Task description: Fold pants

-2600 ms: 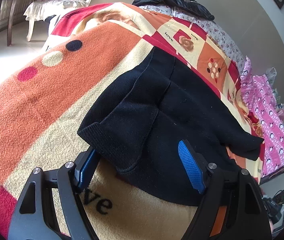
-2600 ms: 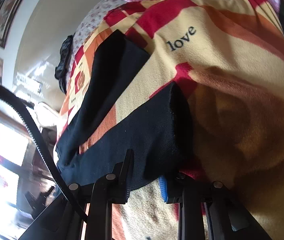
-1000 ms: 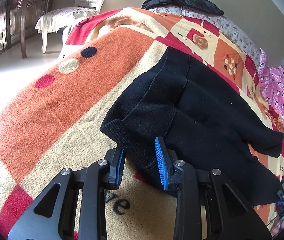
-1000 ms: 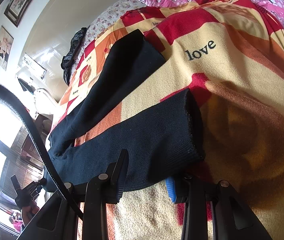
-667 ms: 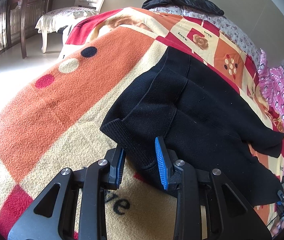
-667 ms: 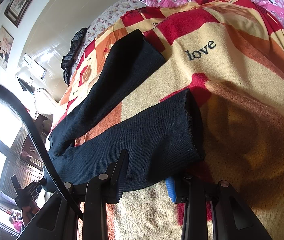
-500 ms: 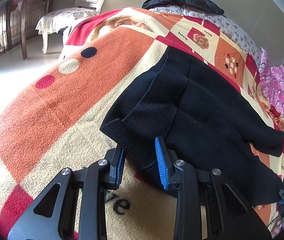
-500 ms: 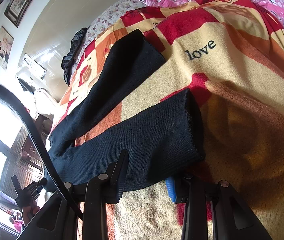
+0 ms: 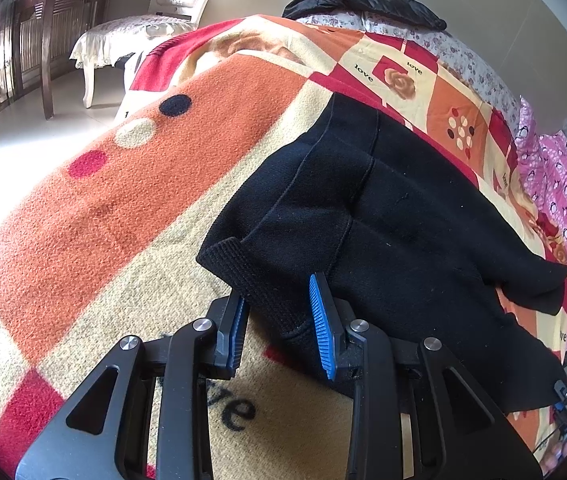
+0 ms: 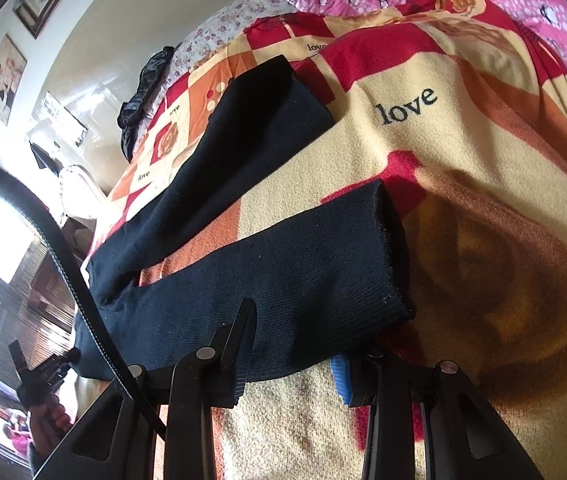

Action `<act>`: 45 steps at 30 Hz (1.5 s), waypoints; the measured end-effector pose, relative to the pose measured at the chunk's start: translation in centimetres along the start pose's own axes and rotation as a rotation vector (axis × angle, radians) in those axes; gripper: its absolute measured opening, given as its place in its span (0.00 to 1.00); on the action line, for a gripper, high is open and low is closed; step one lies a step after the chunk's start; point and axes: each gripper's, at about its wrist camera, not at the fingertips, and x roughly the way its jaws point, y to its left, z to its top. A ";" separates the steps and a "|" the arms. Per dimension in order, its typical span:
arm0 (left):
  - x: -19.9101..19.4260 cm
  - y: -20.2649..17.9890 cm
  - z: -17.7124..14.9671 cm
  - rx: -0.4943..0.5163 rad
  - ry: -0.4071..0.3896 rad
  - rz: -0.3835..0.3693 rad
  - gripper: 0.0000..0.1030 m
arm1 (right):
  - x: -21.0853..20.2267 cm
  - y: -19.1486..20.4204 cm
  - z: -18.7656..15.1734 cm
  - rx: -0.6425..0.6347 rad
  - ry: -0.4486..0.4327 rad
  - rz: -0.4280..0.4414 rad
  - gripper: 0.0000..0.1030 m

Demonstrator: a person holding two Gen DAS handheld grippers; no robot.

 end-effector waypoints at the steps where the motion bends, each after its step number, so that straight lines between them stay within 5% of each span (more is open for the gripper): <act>1: 0.0 0.0 0.0 -0.001 0.002 -0.003 0.27 | 0.0 -0.1 0.0 0.003 0.000 -0.008 0.29; 2: 0.0 0.1 0.0 -0.006 0.000 -0.010 0.23 | 0.0 -0.1 0.0 0.002 0.001 -0.035 0.18; 5: -0.2 0.7 0.1 -0.029 -0.007 -0.025 0.05 | 0.0 0.1 -0.1 -0.014 -0.002 -0.072 0.10; 11: -1.9 0.3 -0.2 -0.013 -0.085 -0.029 0.04 | 0.0 0.2 -0.2 -0.029 0.000 -0.062 0.05; 20: -5.2 1.7 -2.2 -0.064 -0.056 -0.063 0.04 | -2.3 -0.3 -0.9 0.004 0.025 0.021 0.04; 34: -10.0 6.3 -2.6 -0.132 -0.082 -0.066 0.04 | -9.3 4.6 -2.5 -0.153 0.042 0.133 0.04; 39: -7.6 6.3 -3.9 -0.118 0.009 -0.009 0.04 | -5.5 1.7 -3.8 -0.053 0.186 0.025 0.04; 45: -8.4 5.8 -3.8 -0.064 -0.040 0.006 0.05 | -7.3 2.1 -5.2 -0.066 0.177 0.025 0.04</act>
